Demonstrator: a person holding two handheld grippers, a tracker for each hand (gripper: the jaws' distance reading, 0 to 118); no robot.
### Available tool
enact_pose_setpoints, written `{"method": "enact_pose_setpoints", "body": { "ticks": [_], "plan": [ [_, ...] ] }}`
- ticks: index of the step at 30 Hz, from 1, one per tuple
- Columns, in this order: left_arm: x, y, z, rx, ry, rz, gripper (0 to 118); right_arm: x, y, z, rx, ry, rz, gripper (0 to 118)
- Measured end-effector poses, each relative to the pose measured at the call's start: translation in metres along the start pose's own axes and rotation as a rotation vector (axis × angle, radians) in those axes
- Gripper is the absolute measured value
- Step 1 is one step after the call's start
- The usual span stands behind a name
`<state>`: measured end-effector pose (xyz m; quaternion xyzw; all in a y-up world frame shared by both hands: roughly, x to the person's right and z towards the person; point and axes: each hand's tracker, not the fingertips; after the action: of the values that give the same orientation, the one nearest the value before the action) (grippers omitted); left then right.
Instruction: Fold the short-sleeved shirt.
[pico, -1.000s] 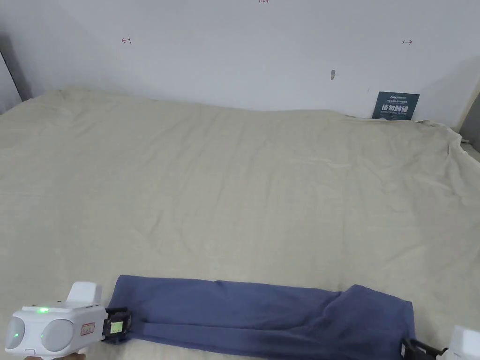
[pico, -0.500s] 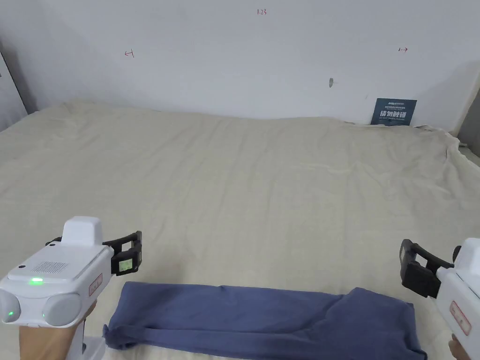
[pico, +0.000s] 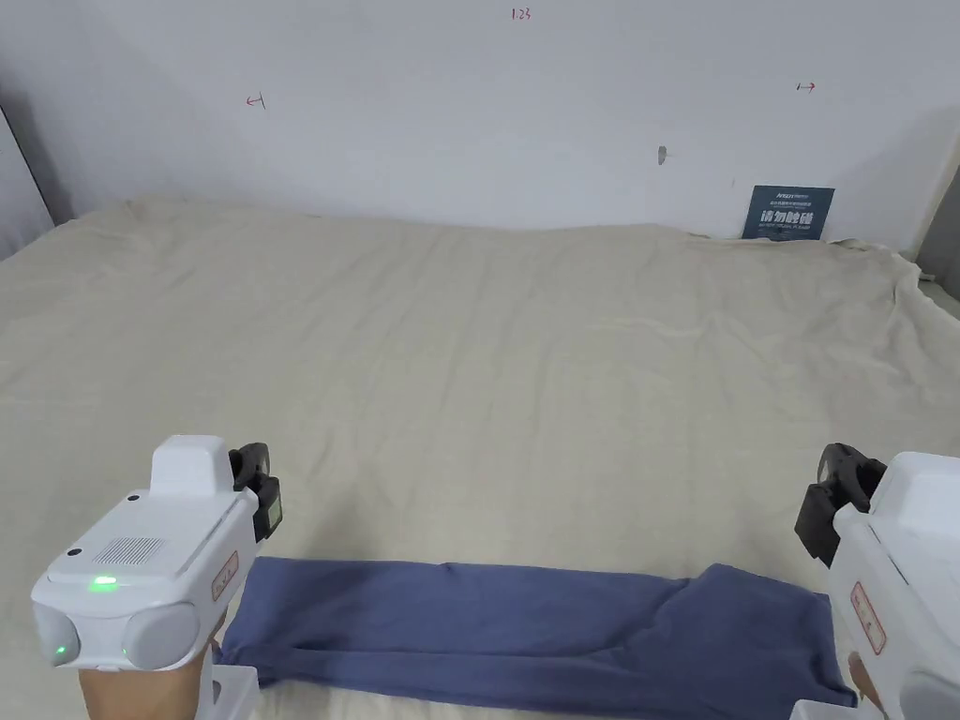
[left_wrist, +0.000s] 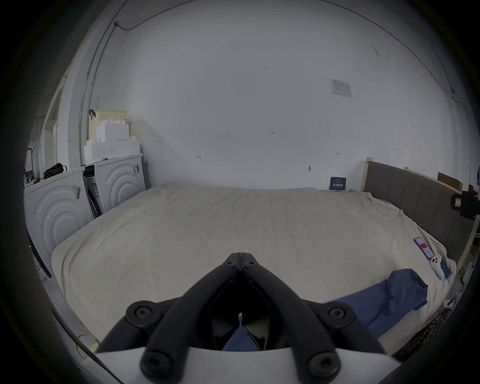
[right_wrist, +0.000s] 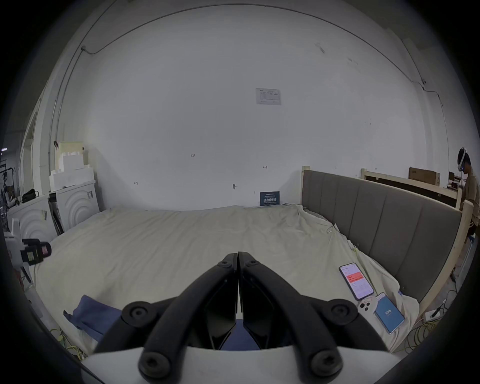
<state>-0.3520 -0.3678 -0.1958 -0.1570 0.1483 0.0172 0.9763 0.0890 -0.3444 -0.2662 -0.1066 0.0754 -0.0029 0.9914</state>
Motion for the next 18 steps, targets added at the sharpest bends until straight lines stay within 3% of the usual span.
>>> {"method": "enact_pose_setpoints", "body": {
  "ticks": [7,18],
  "plan": [
    [-0.021,-0.009,-0.024,-0.183,-0.074,0.075,0,0.002,-0.003,-0.007,-0.023,0.008,0.007,0],
    [-0.094,-0.043,-0.077,-0.523,-0.324,0.353,0,0.002,-0.013,-0.024,-0.082,0.002,0.027,0]
  ]
}}
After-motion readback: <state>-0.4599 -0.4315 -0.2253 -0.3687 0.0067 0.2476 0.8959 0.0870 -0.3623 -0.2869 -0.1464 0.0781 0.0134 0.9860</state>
